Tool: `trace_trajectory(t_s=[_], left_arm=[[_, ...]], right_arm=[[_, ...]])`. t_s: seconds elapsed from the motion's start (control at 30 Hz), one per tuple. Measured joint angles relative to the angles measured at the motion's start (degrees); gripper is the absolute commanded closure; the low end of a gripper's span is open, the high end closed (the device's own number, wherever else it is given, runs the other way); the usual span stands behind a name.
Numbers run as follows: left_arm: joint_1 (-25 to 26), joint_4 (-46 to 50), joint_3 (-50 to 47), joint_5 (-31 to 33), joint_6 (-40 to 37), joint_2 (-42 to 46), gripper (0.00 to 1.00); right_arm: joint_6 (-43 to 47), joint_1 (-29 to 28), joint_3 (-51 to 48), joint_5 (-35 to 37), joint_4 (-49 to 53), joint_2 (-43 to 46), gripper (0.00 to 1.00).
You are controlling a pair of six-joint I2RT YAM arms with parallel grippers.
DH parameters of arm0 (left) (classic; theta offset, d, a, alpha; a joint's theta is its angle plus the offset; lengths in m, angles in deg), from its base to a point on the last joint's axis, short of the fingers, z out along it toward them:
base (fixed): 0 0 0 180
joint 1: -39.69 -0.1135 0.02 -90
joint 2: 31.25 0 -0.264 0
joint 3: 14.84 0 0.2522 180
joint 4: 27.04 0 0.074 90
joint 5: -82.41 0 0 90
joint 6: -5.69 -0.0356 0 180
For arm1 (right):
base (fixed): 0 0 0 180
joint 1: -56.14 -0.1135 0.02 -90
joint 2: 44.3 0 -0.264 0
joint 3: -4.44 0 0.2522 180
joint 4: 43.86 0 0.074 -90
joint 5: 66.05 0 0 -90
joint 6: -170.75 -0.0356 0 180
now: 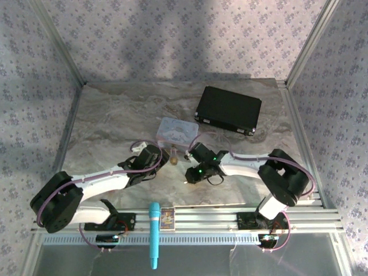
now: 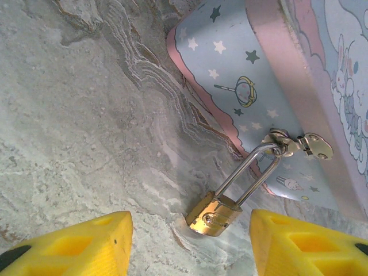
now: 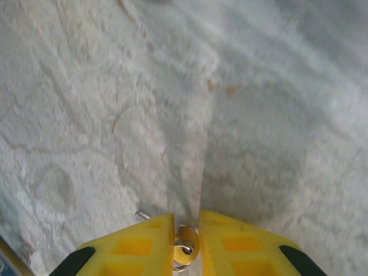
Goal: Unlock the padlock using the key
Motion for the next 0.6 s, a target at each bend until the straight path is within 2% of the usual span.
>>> trace_trajectory(t_s=[0.23,0.6], left_arm=[[0.57,-0.02,0.02,-0.02,-0.02,-0.35,0.43],[1.16,0.39,0.02,0.44,-0.02,-0.66,0.43]], right_arm=[[2.69,-1.44,0.33,1.64,5.77,2.78,0.58],[5.42,-6.45,4.44,7.74,9.64,1.36,0.55]])
